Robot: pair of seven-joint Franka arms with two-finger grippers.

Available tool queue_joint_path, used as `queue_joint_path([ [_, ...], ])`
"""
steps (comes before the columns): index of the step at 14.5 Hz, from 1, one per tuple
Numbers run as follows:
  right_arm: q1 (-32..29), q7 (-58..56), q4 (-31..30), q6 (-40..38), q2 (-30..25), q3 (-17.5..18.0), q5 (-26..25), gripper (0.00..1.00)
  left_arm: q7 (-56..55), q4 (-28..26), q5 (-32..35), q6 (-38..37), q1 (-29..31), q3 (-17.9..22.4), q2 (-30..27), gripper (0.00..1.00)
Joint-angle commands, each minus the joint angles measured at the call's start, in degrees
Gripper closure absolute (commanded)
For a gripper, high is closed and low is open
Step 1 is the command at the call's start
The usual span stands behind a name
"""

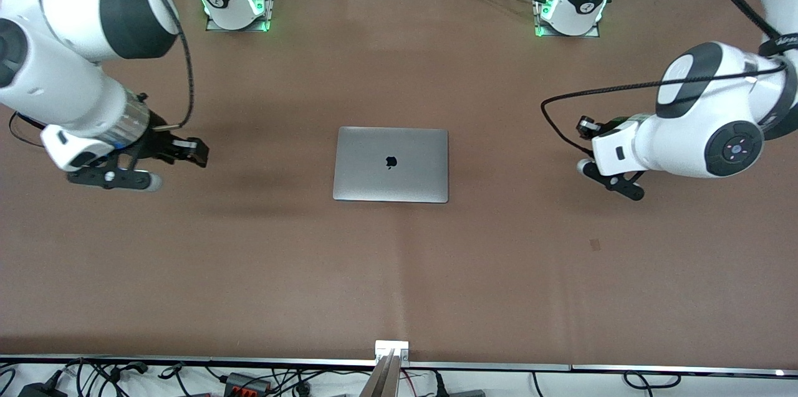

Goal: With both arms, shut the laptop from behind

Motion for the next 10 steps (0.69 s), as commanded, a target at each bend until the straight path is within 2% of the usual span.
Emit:
queue_joint_path([
  [1, -0.4, -4.1, 2.9, -2.8, 0.1, -4.3, -0.4, 0.0, -2.0, 6.8, 4.3, -6.6, -0.4, -0.4, 0.3, 0.46],
  [2, -0.8, -6.0, 3.0, -3.0, 0.1, -5.8, -0.1, 0.0, -2.1, 8.8, 4.4, -7.1, -0.2, -0.4, 0.2, 0.15],
  [3, -1.0, -7.2, 3.1, -2.8, 0.1, -7.0, 0.0, 0.0, -2.1, 10.4, 4.4, -7.2, 0.1, -0.3, -0.1, 0.0],
  [4, -1.9, -7.2, 3.1, -2.3, 0.1, -7.1, 0.0, 0.0, -2.1, 11.6, 4.5, -7.2, 0.2, -0.2, -0.3, 0.0],
  [5, -4.9, -7.1, 3.5, -2.2, 0.1, -5.7, 0.2, 0.0, -2.1, 12.4, 4.3, -7.7, 0.2, -0.3, -0.5, 0.0],
  [6, -8.6, -7.3, 4.9, -2.3, 0.0, -1.8, 0.2, 0.0, -2.2, 13.2, 4.3, -9.2, -0.1, -0.3, -1.7, 0.0],
  [8, -20.0, -7.5, 7.1, -2.8, -0.7, 9.2, -0.9, 0.0, -2.1, 13.8, 4.5, -10.5, 0.0, -0.1, -4.2, 0.0],
  [10, -28.7, -8.6, 6.9, -2.8, -2.1, 17.0, -3.7, 0.0, -2.1, 13.4, 4.1, -10.0, -0.5, 0.8, -6.8, 0.0],
])
